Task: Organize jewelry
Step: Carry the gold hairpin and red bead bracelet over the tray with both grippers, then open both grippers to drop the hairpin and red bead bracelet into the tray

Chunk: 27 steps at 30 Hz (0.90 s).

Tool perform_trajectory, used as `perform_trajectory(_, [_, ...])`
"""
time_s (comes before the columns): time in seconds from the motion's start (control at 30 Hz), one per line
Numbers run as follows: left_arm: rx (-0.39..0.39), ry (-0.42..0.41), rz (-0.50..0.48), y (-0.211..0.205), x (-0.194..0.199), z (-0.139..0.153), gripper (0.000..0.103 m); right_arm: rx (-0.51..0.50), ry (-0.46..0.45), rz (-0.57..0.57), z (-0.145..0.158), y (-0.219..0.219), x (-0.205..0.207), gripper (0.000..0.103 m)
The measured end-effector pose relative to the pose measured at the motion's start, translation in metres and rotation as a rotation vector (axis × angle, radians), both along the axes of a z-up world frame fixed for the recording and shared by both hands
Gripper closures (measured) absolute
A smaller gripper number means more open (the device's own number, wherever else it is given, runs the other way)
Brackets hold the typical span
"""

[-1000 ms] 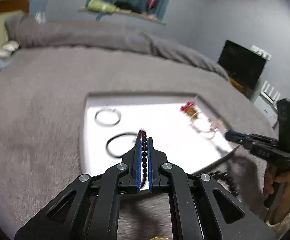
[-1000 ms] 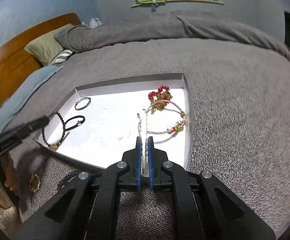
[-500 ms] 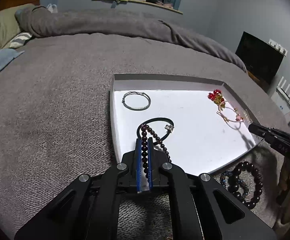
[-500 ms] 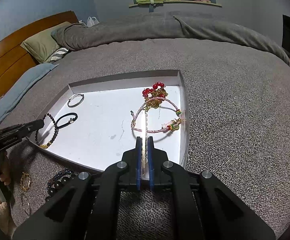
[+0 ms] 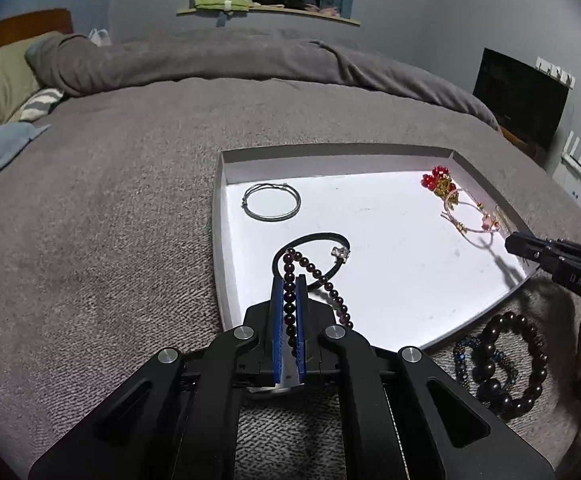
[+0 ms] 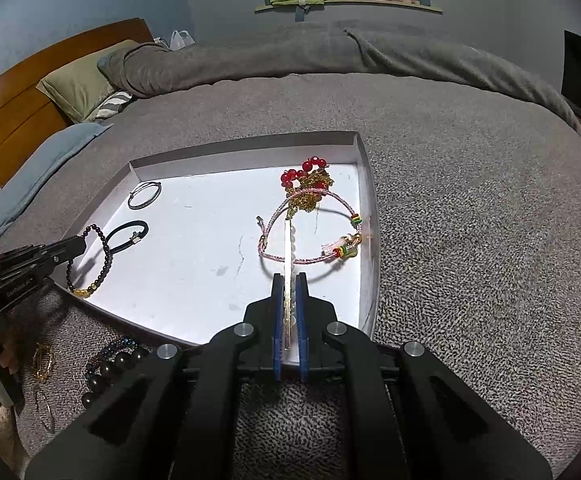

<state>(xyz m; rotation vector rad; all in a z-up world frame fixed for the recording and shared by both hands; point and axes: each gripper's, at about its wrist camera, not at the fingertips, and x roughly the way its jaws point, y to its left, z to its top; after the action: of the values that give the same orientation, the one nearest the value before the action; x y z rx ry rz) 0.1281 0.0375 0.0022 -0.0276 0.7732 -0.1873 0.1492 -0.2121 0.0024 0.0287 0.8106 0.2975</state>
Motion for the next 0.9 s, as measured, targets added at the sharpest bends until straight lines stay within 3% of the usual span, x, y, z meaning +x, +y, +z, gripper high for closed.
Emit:
perform_trajectory(0.47, [0.001, -0.018, -0.014, 0.001, -0.003, 0.001, 0.093, 0.012, -0.012, -0.007, 0.001, -0.003, -0.002, 0.093])
perform_trajectory(0.7, [-0.012, -0.049, -0.006, 0.004, -0.007, 0.006, 0.080, 0.041, -0.035, -0.001, 0.006, -0.005, -0.008, 0.073])
perform_trajectory(0.77, [-0.010, -0.060, -0.006, 0.003, -0.008, 0.008, 0.076, 0.046, -0.043, 0.000, 0.007, -0.005, -0.009, 0.062])
perform_trajectory(0.83, [-0.005, -0.084, -0.009, 0.002, -0.011, 0.011, 0.075, 0.061, -0.059, 0.002, 0.010, -0.007, -0.012, 0.057])
perform_trajectory(0.9, [0.003, -0.117, -0.013, 0.000, -0.015, 0.016, 0.067, 0.079, -0.086, -0.004, 0.013, -0.010, -0.016, 0.048])
